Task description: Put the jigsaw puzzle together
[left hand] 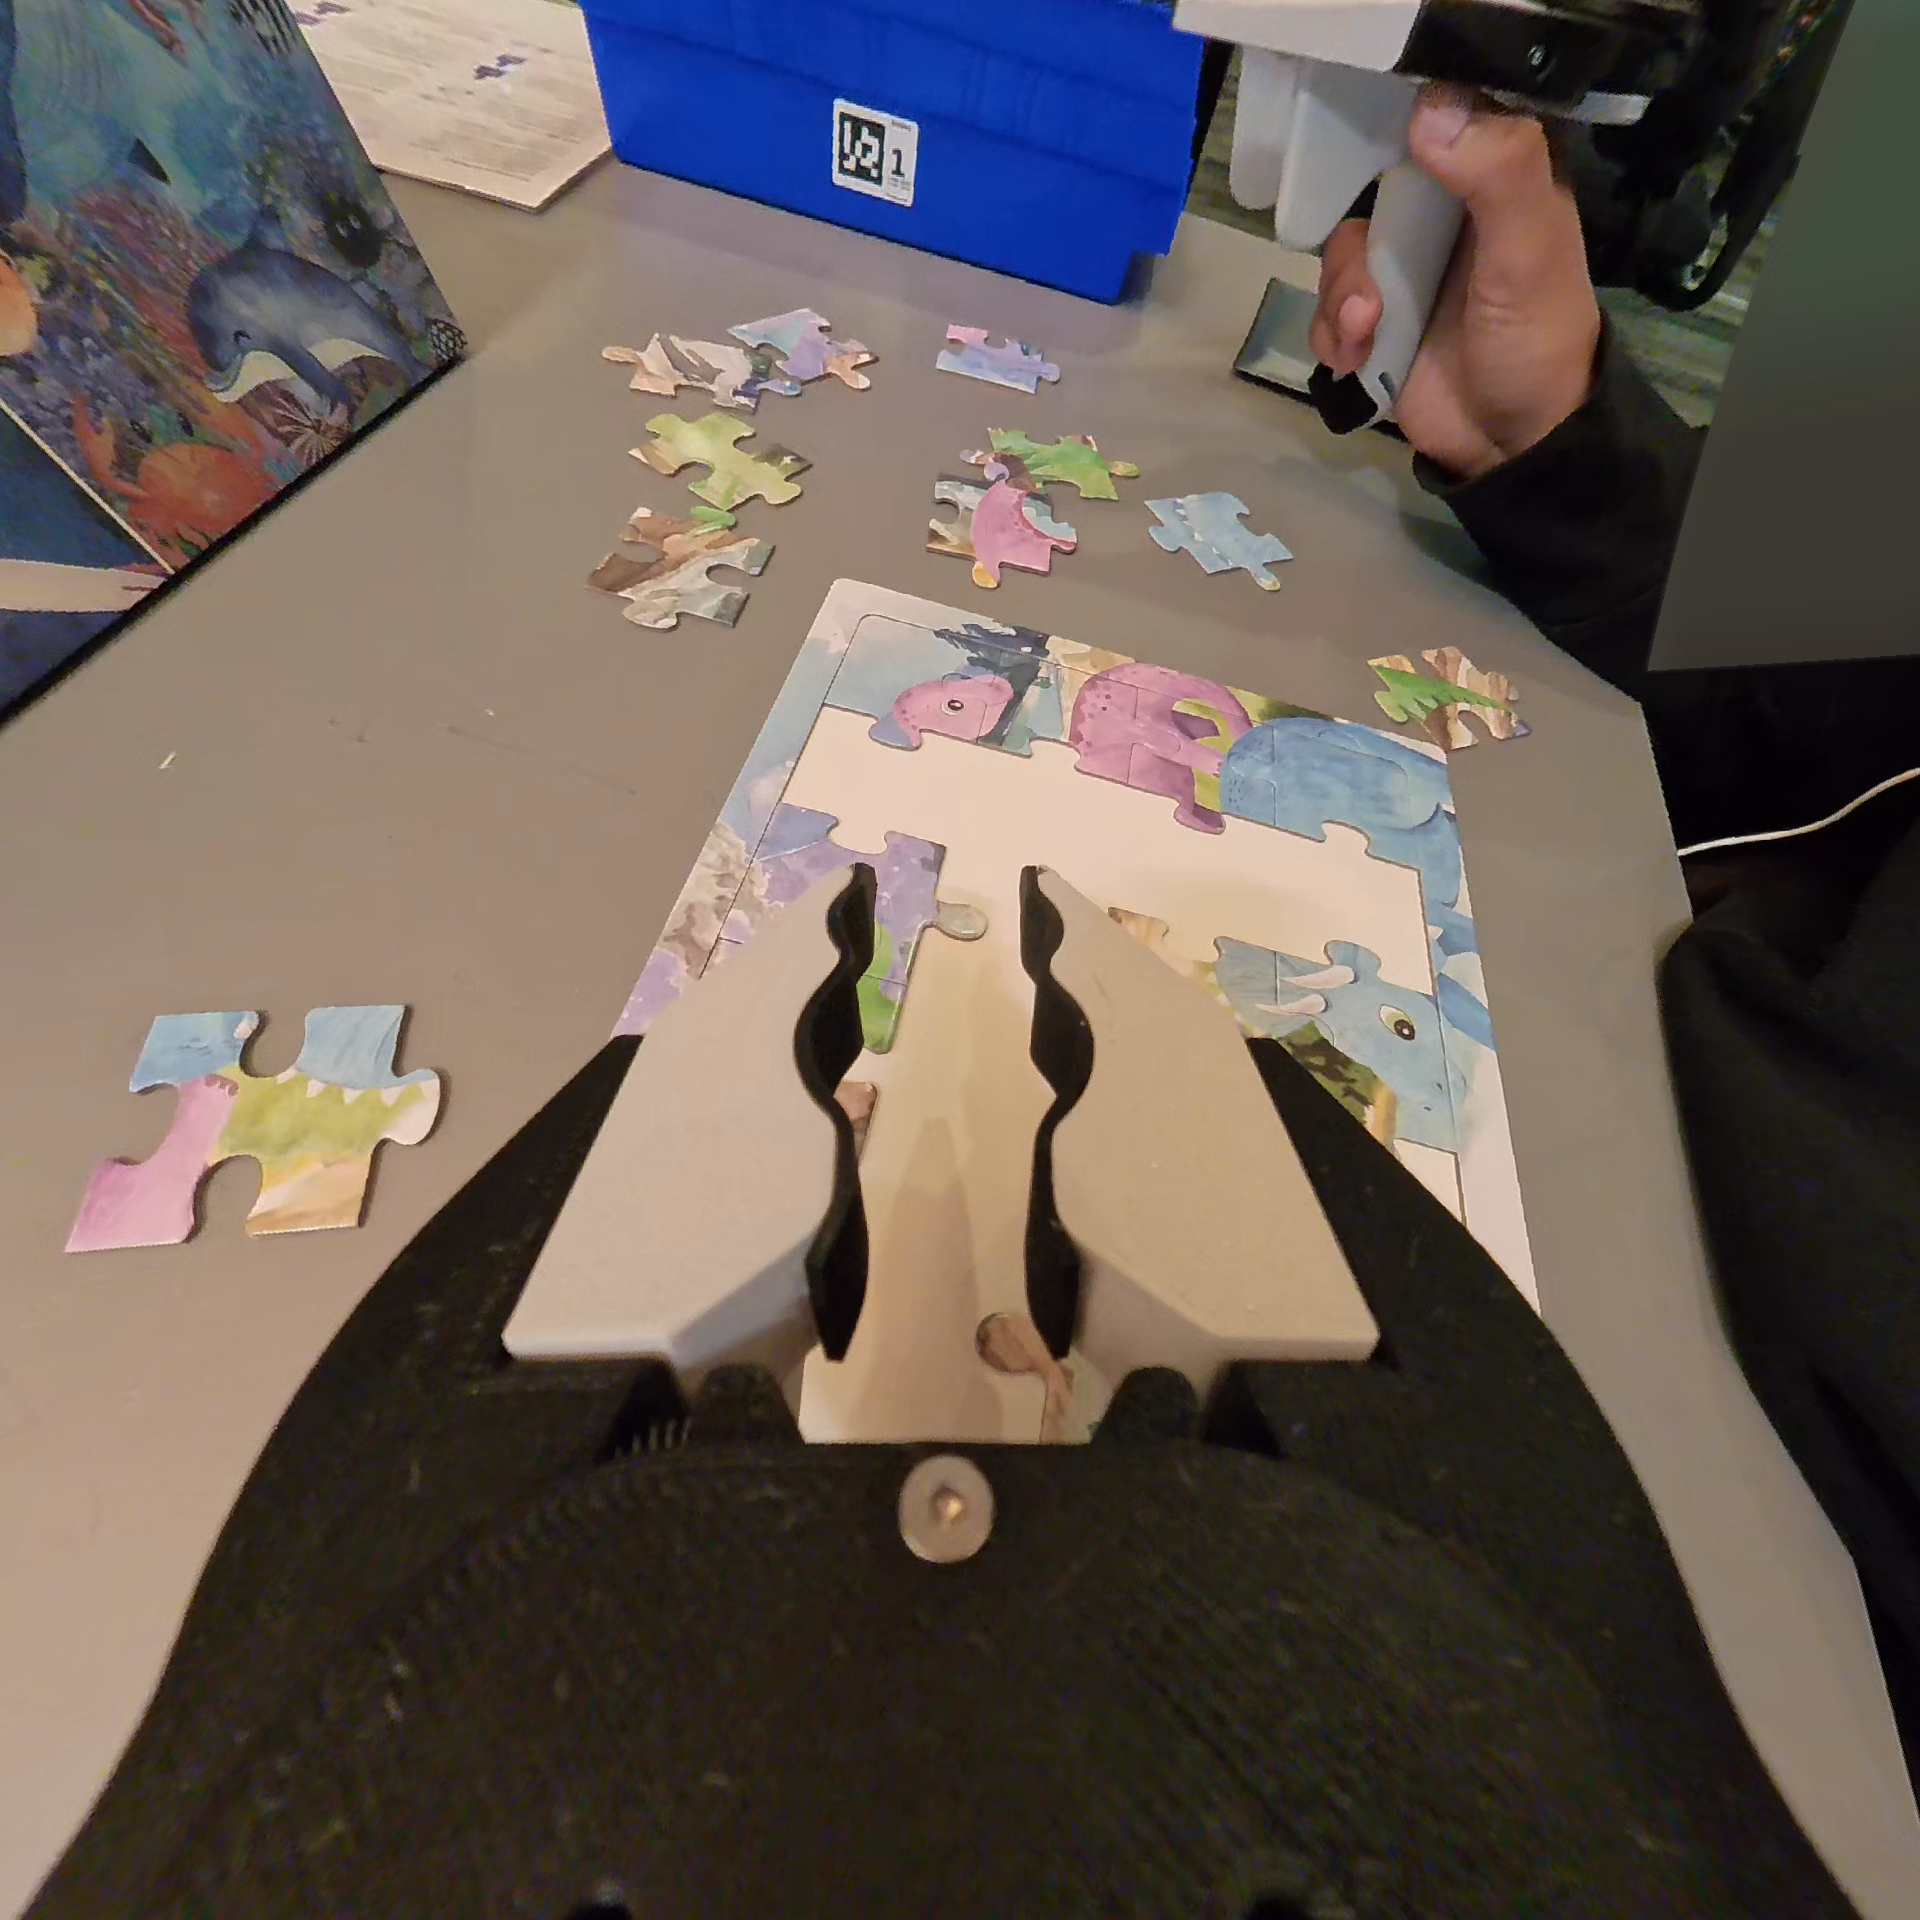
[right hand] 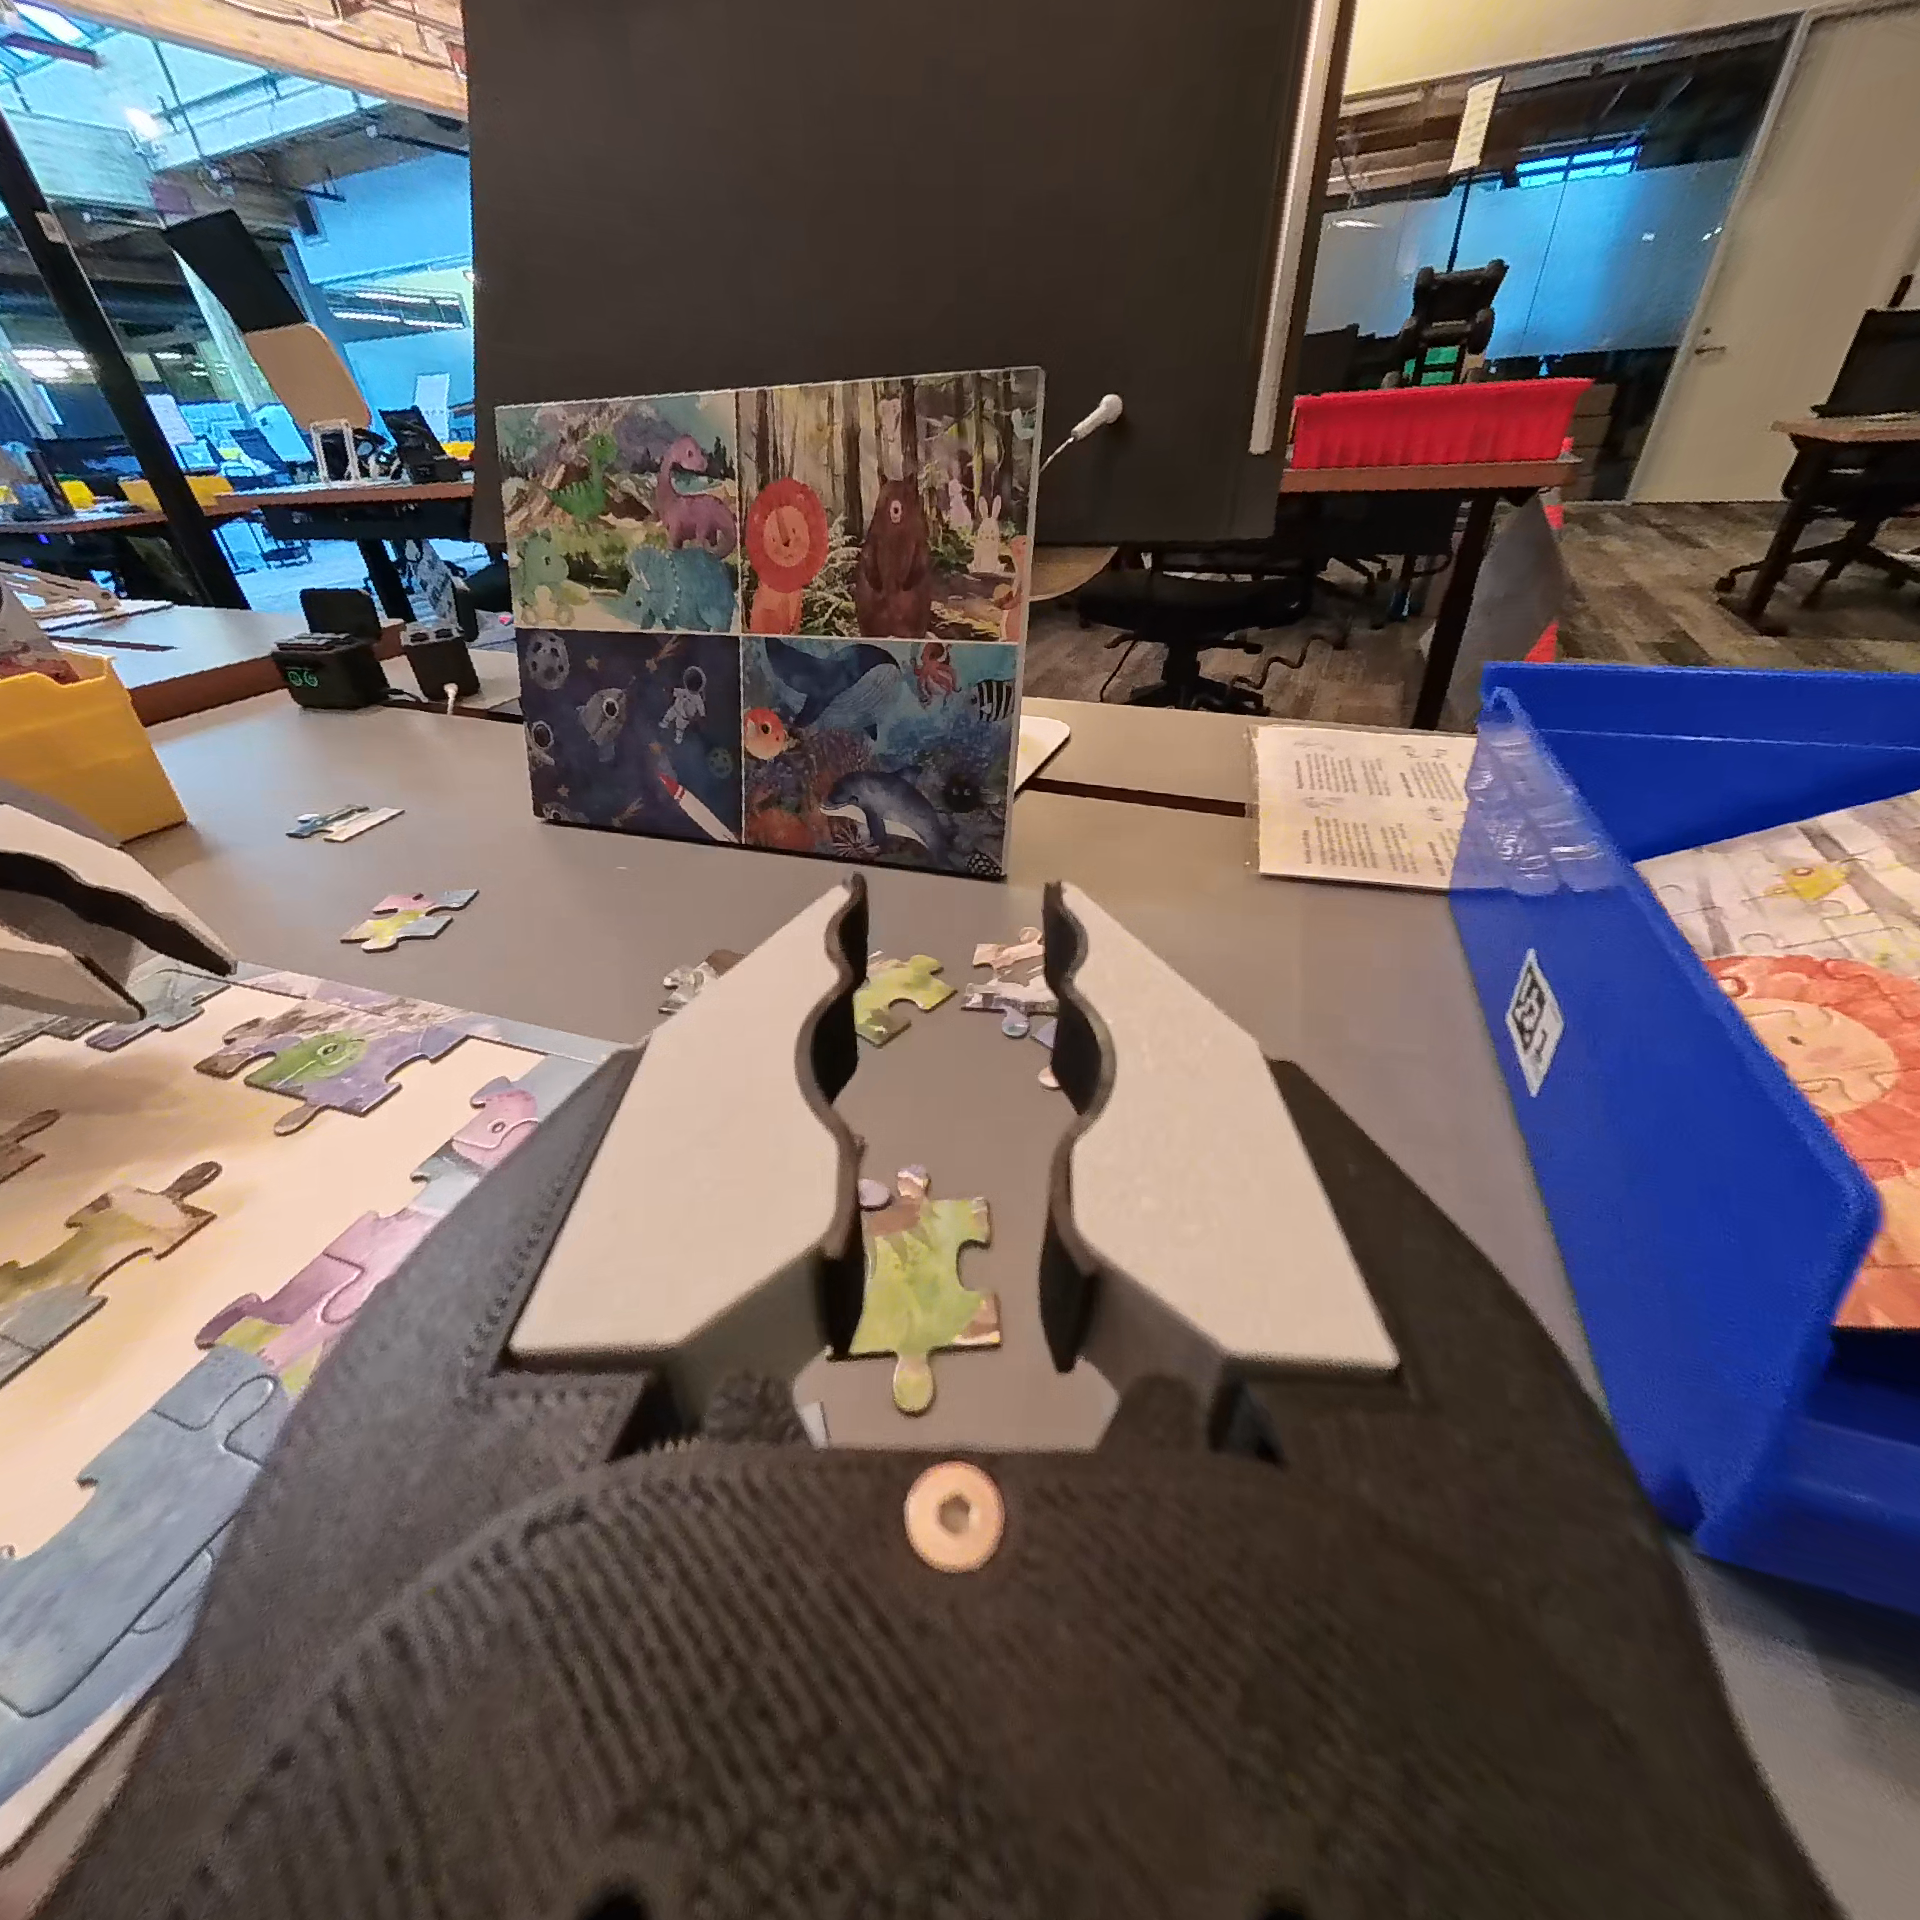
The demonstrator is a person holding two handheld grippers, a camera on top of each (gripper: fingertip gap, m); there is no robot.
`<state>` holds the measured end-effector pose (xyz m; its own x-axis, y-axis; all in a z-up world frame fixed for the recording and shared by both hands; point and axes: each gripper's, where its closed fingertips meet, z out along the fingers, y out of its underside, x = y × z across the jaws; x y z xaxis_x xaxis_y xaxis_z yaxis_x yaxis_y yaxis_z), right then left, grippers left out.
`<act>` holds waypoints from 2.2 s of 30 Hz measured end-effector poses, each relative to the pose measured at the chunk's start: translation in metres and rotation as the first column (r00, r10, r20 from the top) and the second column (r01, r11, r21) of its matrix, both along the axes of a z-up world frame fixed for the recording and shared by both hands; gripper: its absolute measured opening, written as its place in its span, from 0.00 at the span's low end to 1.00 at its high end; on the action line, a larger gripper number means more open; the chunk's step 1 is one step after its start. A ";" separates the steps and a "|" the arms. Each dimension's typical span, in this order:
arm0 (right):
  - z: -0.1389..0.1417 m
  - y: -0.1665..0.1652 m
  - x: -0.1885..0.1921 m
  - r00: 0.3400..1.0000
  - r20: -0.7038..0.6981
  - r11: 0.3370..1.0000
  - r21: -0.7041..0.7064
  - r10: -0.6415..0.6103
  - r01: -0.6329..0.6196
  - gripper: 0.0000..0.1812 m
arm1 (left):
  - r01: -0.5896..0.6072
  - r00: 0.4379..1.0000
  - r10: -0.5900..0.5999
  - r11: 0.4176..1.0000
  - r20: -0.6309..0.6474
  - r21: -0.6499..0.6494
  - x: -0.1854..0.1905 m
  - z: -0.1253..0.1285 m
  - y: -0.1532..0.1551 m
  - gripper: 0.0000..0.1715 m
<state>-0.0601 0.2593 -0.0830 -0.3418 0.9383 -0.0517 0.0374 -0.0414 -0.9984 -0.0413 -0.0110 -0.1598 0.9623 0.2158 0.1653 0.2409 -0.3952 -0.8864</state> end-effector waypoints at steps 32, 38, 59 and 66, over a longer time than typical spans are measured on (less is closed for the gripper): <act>-0.004 -0.003 -0.004 1.000 0.015 1.000 0.001 0.002 -0.002 0.23 | 0.003 1.000 -0.003 1.000 -0.006 -0.010 0.001 -0.001 0.001 0.15; -0.008 -0.019 0.013 0.979 0.132 0.988 -0.011 0.156 -0.156 0.26 | 0.003 1.000 -0.003 1.000 -0.010 -0.009 0.001 -0.001 0.001 0.15; -0.121 -0.040 0.102 0.545 0.774 0.800 0.084 0.323 -0.594 0.27 | 0.006 1.000 -0.007 1.000 -0.031 -0.021 0.002 -0.002 0.002 0.15; -0.117 -0.051 0.088 0.618 0.711 0.780 0.159 0.335 -0.605 0.37 | 0.007 1.000 -0.007 1.000 -0.027 -0.021 0.002 -0.002 0.002 0.15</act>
<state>0.0283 0.2079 -0.1996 -0.7536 0.6446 -0.1289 0.5484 0.5084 -0.6639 -0.0395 -0.0094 -0.1617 0.9679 0.2121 0.1350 0.2143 -0.4153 -0.8841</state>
